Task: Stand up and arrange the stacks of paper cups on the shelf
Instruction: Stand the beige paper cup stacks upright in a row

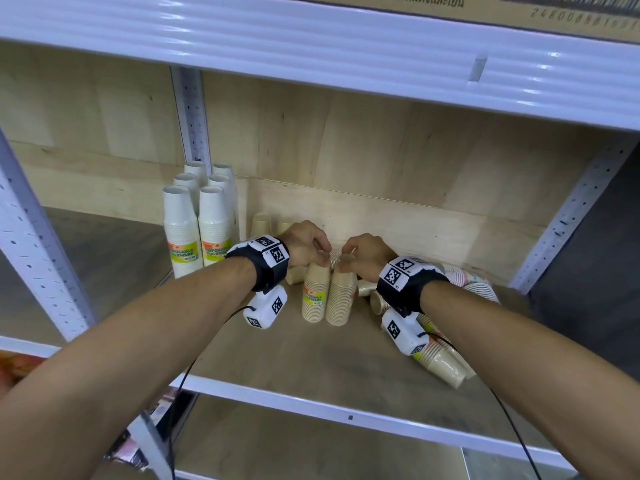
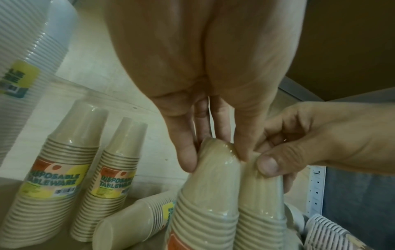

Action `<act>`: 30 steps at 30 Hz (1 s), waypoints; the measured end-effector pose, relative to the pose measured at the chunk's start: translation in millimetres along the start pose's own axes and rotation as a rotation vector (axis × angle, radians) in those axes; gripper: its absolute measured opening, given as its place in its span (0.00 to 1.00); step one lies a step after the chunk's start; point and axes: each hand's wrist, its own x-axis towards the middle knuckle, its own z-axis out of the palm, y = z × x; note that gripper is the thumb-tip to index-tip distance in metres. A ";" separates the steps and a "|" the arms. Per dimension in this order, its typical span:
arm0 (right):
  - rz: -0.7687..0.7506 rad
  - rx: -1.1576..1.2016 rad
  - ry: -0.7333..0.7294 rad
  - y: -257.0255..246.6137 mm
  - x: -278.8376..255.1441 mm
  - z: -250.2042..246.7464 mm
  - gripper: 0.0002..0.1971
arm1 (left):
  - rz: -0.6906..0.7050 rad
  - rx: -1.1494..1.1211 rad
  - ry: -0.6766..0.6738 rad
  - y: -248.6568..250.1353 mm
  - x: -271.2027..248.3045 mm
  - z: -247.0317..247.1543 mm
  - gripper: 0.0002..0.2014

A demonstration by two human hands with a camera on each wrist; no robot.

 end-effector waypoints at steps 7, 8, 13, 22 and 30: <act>-0.069 -0.054 -0.140 -2.8 -3.3 -6.0 0.29 | -0.004 0.011 -0.006 0.6 0.2 -0.7 0.14; -0.074 -0.085 -0.143 -2.7 -2.9 -7.1 0.26 | -0.004 0.020 -0.007 1.3 0.2 -0.6 0.14; -0.037 -0.133 -0.057 -5.8 -3.3 -6.2 0.20 | -0.007 0.038 0.005 1.3 -0.7 -0.5 0.14; -0.102 -0.166 -0.182 -8.2 -5.8 -13.6 0.27 | -0.008 0.102 -0.023 8.3 -3.9 -2.6 0.15; -0.095 -0.185 -0.144 -9.7 -2.3 -13.4 0.23 | -0.037 0.336 -0.117 28.7 -2.6 -6.3 0.14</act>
